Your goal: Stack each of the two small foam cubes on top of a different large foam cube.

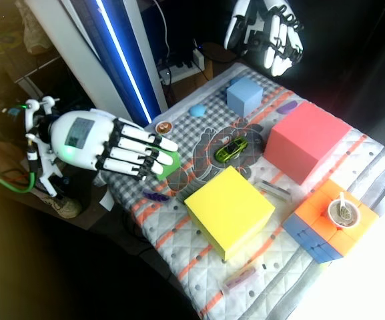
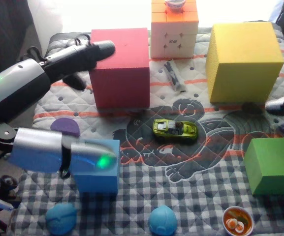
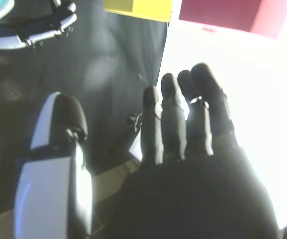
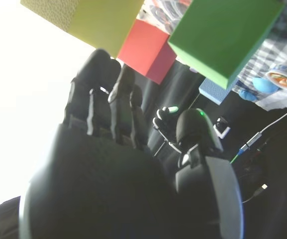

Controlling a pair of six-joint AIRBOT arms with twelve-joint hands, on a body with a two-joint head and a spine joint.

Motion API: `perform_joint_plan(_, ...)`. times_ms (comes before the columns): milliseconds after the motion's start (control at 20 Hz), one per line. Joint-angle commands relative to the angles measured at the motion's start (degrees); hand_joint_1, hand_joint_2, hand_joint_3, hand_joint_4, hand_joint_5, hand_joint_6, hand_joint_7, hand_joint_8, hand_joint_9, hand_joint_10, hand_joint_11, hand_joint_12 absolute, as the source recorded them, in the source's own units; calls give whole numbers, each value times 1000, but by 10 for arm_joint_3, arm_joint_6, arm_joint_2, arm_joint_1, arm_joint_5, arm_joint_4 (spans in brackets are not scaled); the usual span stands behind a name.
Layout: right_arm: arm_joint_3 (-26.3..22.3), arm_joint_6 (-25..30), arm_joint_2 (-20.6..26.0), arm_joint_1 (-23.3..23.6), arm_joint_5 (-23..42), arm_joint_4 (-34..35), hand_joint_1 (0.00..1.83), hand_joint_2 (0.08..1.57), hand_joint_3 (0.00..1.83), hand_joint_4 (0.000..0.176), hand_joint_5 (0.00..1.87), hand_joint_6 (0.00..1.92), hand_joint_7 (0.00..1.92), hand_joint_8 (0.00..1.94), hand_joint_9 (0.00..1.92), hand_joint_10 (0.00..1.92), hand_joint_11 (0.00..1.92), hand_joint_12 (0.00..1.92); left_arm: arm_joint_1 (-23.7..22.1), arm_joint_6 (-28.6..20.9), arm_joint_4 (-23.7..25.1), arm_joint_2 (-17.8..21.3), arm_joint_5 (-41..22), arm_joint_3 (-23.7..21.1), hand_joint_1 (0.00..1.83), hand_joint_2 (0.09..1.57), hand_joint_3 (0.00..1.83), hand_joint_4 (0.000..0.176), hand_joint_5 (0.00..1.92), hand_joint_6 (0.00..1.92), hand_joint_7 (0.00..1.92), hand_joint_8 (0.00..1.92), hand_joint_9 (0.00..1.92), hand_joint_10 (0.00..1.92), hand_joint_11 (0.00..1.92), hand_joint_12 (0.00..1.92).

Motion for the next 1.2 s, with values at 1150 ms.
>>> perform_joint_plan(1150,33,1,-42,59,1,-2,797,751,0,0,468,26,521,16,449,104,0,1195,-40,95,-38,-61,-194,63,687,733,2,65,313,0,263,1,72,294,0,1233)
